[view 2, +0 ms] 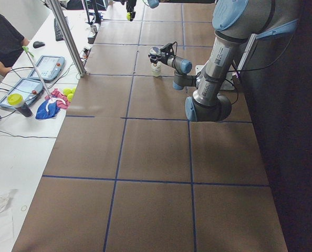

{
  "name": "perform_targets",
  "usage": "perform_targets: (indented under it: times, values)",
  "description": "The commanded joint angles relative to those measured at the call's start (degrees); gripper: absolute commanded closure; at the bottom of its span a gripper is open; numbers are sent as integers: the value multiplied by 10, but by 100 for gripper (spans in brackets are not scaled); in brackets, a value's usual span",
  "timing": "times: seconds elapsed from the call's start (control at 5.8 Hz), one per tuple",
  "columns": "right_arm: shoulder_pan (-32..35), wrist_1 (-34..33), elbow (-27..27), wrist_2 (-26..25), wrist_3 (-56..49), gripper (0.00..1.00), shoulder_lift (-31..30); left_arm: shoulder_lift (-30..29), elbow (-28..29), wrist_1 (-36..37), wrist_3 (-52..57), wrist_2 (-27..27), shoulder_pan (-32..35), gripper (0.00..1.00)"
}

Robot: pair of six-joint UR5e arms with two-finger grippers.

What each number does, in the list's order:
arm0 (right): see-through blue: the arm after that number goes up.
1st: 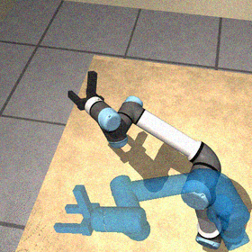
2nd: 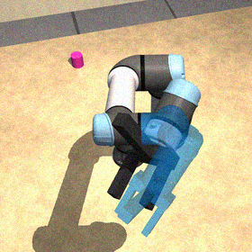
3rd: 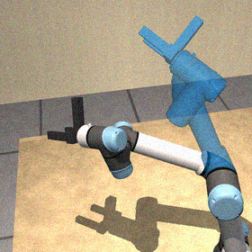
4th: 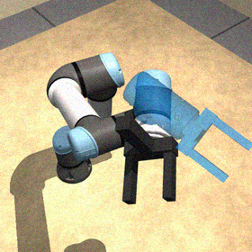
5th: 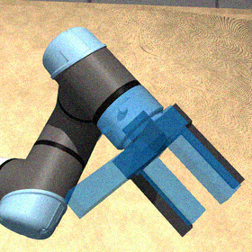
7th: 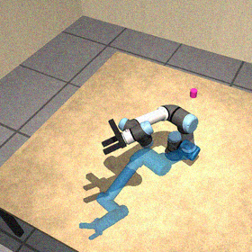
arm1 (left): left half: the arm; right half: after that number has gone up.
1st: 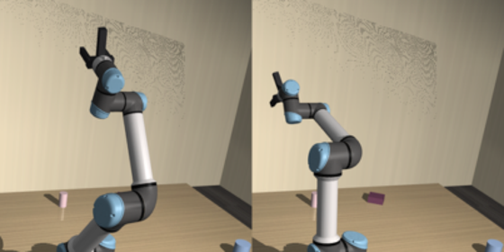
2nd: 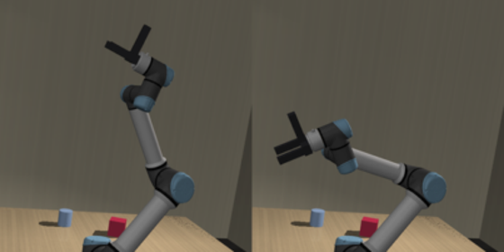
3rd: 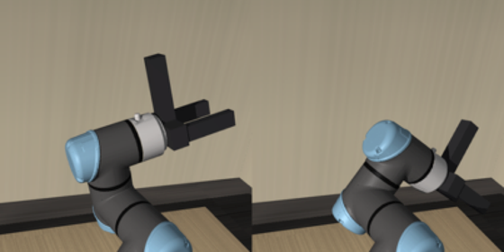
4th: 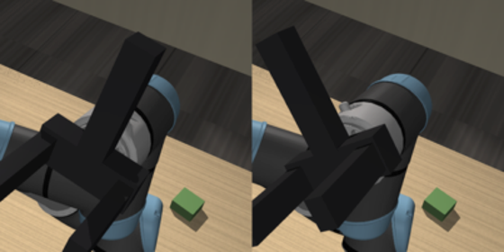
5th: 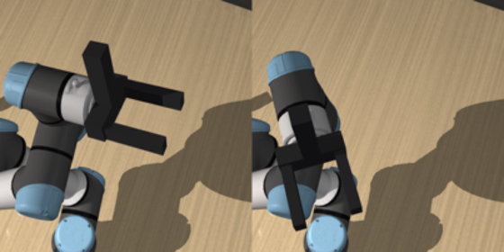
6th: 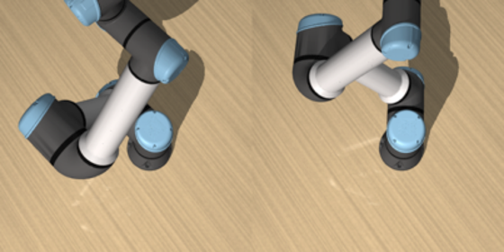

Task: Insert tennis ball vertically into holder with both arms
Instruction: 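Carry the second ball with the right gripper above the held can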

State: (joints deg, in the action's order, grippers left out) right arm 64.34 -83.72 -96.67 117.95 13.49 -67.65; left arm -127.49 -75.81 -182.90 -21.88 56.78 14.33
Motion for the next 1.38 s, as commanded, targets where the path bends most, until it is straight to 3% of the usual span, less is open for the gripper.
perform_targets:
  times: [0.0,0.52,0.69,1.21]
  values:
    - [-104,-126,-144,-5,230,100,88,0,0,1,3,1,0,16]
    - [-211,-127,-181,-63,410,99,155,0,-10,1,7,1,3,14]
    - [-255,-127,-181,-109,440,99,169,3,-13,1,8,1,4,14]
    - [-307,-127,-179,-154,483,99,194,9,-14,2,9,0,6,18]
